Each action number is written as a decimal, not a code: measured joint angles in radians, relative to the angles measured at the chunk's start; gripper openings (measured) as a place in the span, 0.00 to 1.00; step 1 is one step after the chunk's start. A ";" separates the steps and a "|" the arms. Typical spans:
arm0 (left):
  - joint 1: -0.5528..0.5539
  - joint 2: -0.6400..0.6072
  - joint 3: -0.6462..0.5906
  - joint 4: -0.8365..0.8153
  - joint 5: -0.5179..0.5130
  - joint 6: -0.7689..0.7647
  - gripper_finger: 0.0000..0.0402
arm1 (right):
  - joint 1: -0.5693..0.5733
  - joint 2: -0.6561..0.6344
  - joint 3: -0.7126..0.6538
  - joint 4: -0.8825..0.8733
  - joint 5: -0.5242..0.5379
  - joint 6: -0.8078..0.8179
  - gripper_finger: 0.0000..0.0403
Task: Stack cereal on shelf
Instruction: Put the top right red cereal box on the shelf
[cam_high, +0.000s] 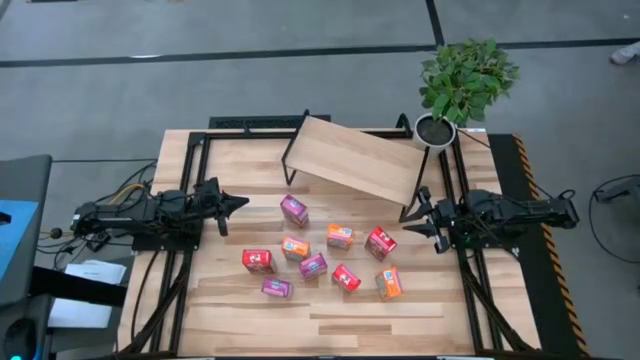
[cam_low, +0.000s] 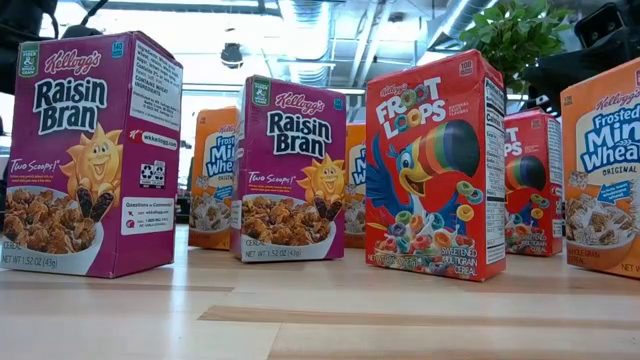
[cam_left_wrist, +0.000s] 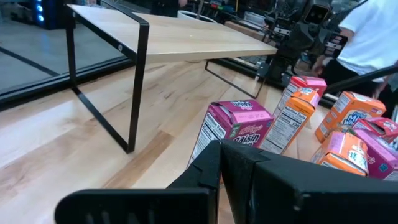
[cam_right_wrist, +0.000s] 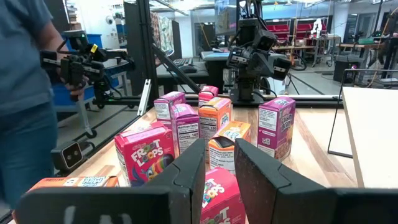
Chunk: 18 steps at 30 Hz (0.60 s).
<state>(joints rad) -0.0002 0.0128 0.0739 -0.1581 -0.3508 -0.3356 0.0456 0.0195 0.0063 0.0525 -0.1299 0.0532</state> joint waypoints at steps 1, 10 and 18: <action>0.000 0.000 0.000 0.000 0.000 -0.018 0.00 | 0.000 0.000 0.000 0.000 0.000 0.000 0.28; 0.000 0.000 -0.001 0.010 0.006 -0.294 0.00 | 0.000 0.000 0.000 0.000 0.000 0.000 0.28; 0.000 0.000 -0.001 0.017 -0.005 -0.572 0.00 | -0.016 0.000 0.000 -0.009 0.145 -0.078 0.28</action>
<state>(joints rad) -0.0003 0.0129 0.0727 -0.1415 -0.3554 -0.9079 0.0294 0.0193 0.0063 0.0431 0.0150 -0.0251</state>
